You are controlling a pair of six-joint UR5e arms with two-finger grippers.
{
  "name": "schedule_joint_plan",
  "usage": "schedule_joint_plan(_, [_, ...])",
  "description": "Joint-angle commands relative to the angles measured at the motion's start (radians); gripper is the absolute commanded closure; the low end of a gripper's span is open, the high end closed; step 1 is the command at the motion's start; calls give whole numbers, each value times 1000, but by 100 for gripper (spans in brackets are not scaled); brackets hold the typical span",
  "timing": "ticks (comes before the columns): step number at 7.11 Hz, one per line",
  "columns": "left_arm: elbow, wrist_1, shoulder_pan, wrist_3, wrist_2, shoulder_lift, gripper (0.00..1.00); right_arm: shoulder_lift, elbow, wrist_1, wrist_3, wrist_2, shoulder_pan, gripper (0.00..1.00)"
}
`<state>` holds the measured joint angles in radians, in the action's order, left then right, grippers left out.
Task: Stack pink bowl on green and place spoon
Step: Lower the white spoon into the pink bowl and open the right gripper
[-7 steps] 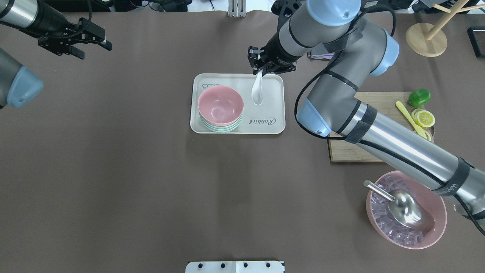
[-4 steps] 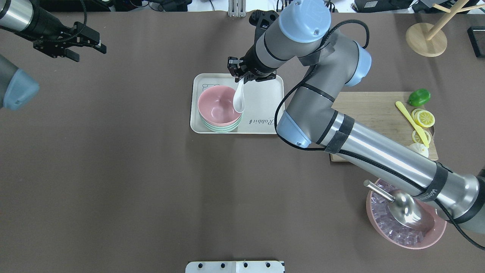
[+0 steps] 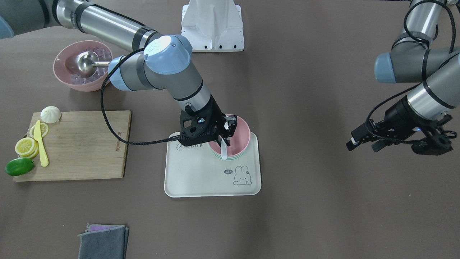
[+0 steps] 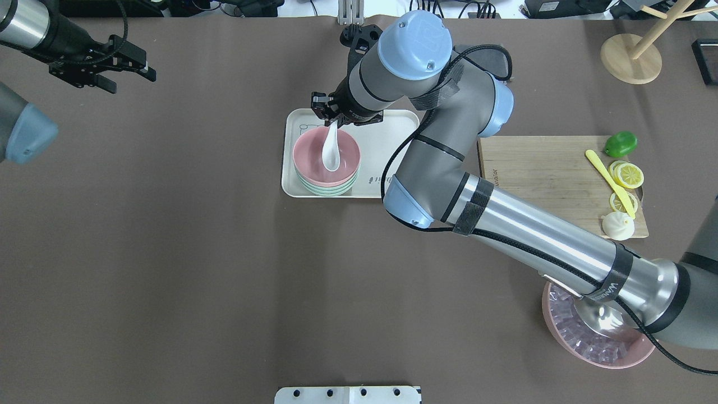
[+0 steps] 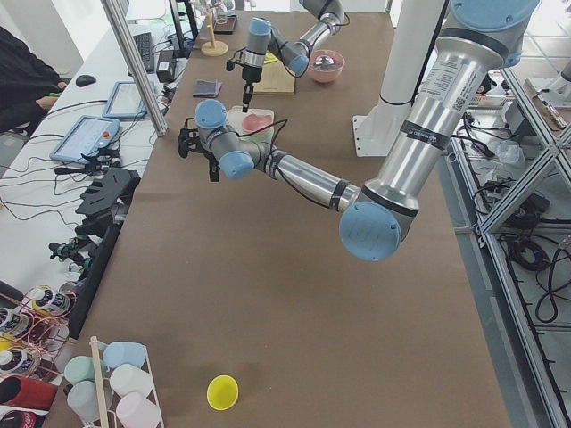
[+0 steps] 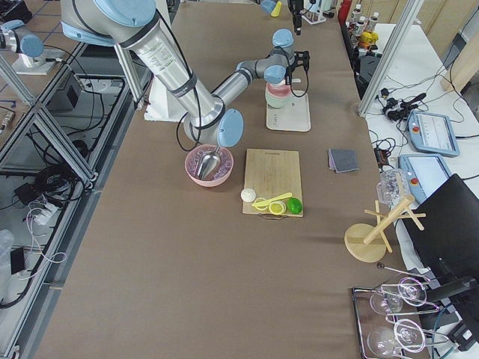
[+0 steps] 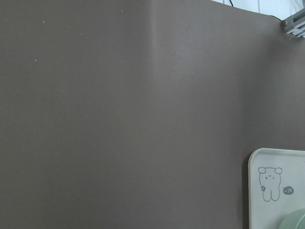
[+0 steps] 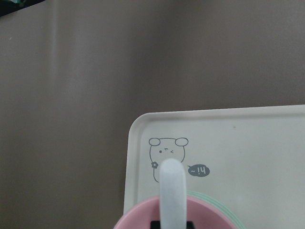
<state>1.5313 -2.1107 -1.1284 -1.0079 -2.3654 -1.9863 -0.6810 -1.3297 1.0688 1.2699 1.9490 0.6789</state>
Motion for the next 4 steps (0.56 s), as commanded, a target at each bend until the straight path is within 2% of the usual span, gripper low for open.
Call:
schedule_joint_plan(1, [-2, 0, 1, 0, 0, 0, 1, -2, 3, -10, -12, 1, -4, 0])
schedule_joint_plan(3, [4, 1, -5, -8, 2, 0, 1, -2, -17, -1, -3, 8, 1, 0])
schedule_joint_plan(4, [15, 5, -54, 1, 21, 24, 1, -23, -69, 61, -9, 21, 25, 0])
